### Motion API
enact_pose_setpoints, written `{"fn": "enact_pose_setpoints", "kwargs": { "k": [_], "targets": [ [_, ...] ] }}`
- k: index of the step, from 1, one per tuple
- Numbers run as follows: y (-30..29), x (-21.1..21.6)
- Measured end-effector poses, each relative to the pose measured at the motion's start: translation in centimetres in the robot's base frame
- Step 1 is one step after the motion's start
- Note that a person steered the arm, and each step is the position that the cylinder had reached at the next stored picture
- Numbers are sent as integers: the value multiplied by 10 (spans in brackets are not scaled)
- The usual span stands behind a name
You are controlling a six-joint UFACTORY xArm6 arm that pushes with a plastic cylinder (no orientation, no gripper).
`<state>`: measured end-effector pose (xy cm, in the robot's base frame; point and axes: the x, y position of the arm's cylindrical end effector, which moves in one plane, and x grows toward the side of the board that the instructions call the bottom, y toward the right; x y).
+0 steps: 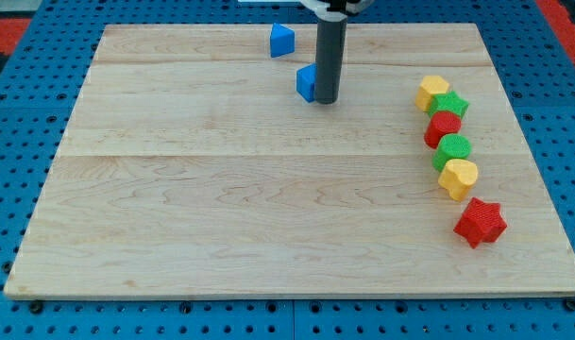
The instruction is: Place the hexagon at the bottom right side of the cube
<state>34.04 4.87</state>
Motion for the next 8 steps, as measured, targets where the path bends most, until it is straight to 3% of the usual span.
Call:
{"fn": "enact_pose_setpoints", "kwargs": {
  "k": [2, 3, 4, 5, 8],
  "targets": [
    [117, -60],
    [184, -58],
    [160, 2],
    [104, 18],
    [82, 13]
  ]
}}
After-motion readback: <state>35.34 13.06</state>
